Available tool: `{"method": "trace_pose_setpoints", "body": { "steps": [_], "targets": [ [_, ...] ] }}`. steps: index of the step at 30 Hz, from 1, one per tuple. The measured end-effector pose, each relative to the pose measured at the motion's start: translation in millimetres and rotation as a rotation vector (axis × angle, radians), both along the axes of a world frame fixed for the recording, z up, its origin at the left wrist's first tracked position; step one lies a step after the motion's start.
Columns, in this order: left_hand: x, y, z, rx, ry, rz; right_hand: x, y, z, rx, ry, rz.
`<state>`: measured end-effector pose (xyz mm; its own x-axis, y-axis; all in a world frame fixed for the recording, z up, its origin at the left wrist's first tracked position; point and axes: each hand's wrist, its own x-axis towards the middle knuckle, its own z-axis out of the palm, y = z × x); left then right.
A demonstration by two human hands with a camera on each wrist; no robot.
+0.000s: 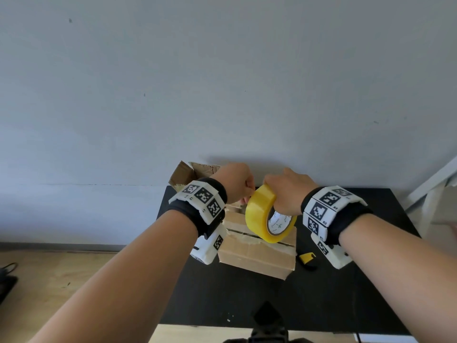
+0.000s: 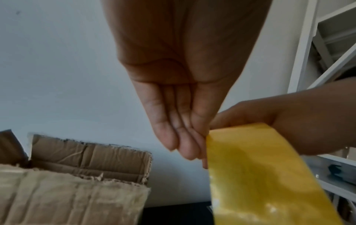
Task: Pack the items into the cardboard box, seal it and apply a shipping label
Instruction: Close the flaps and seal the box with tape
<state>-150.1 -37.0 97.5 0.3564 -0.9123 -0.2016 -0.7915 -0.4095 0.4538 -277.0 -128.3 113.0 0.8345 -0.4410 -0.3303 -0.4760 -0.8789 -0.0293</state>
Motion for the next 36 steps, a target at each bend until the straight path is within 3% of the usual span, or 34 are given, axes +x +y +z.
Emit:
{"method": "trace_pose_setpoints", "body": {
  "steps": [14,22,28,31,35,36],
  "targets": [
    [0,-4,-12,0.066,0.083,-0.034,1,-2,-20,0.062,-0.035,0.059],
    [-9,-11,-14,0.032,-0.166,-0.006,3,-10,-27,0.084,-0.058,0.016],
    [-11,-14,-24,0.022,-0.242,0.021,6,-10,-28,0.09,-0.074,0.002],
    [-10,-10,-29,0.004,-0.13,0.07,6,-8,-28,0.072,-0.096,0.03],
    [3,0,-25,-0.055,0.461,0.203,5,-11,-25,0.096,-0.095,0.036],
    [6,2,-24,-0.059,0.525,0.204,5,-11,-24,0.099,-0.09,0.042]
  ]
}}
